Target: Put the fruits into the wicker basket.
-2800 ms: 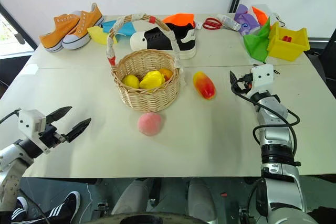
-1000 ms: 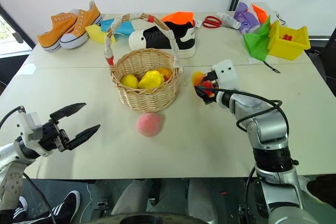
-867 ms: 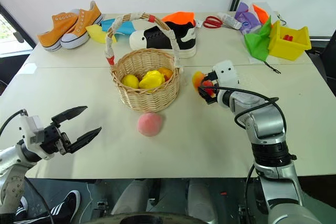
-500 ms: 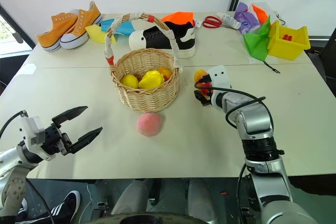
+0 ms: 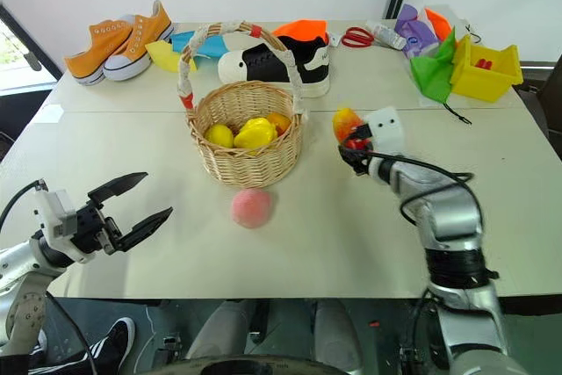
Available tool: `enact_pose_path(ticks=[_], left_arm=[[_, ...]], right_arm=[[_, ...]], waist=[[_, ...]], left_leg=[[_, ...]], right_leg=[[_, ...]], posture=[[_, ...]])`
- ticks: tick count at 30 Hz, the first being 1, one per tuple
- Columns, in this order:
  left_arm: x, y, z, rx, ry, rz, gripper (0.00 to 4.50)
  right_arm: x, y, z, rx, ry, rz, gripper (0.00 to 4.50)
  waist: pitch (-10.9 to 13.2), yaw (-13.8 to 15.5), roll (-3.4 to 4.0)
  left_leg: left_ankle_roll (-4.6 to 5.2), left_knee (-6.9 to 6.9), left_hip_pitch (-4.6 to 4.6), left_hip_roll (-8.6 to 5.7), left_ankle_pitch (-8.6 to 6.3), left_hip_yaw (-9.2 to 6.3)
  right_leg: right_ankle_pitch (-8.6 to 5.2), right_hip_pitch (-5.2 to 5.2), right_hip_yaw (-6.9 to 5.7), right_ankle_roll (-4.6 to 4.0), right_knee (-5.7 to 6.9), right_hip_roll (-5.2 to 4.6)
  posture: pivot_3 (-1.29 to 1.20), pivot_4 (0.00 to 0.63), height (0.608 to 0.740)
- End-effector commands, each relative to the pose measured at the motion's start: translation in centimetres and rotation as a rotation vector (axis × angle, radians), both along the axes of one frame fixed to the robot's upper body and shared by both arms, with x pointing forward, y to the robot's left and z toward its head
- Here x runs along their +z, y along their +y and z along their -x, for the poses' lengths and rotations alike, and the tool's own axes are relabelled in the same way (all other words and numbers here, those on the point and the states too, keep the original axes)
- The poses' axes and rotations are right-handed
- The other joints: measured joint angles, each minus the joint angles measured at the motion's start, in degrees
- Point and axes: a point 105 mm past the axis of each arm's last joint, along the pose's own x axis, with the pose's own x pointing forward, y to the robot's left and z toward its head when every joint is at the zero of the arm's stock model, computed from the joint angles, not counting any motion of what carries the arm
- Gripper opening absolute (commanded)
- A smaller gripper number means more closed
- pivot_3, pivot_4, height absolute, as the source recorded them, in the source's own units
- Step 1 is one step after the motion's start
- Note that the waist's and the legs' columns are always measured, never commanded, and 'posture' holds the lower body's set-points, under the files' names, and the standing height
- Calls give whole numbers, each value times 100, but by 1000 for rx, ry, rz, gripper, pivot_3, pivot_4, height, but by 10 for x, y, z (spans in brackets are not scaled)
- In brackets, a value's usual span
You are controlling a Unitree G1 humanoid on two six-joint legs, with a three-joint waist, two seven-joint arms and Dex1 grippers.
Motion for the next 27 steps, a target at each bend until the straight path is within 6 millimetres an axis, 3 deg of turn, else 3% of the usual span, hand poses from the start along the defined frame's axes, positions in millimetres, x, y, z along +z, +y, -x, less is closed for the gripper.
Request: enact_pose_path(ticks=[1,4,10,13,19,27], left_arm=[[7,11,-3,50,-52,0,4500],[8,16,-7,73,-68,4,4500],[18,13,-16,60,-119,5,4500],[20,15,-18,68,-118,21,4500],[17,11,-18,69,-120,26,4500],[12,4,-14,68,-103,39,4500]], right_arm=[[26,18,47,314,-11,-41,3163],[34,35,71,473,31,-65,3163],[62,102,63,641,-58,-129,3163],[72,132,51,705,-82,-132,3163],[86,171,7,662,-158,-84,3163],[92,200,-14,606,-193,-110,3163]], waist=[[0,7,0],[1,-96,-1],[-1,-178,-9],[0,-190,-8],[-1,-176,-9],[-1,-186,-9]], left_leg=[[1,0,1,0,0,0],[2,4,8,5,-1,0],[-10,16,12,30,-8,12],[0,14,-2,28,-1,13],[0,12,0,24,-1,14],[-2,6,1,18,-1,14]], right_leg=[[-1,3,0,-2,-2,-1],[-9,9,0,-15,3,1],[-3,7,-18,-31,1,-4],[-2,-14,-19,-29,-3,-6],[9,-40,-19,-15,8,-7],[14,-48,-16,-6,18,-8]], posture=[[0,150,740],[0,150,740],[0,150,740],[0,150,740],[0,150,740],[0,150,740]])
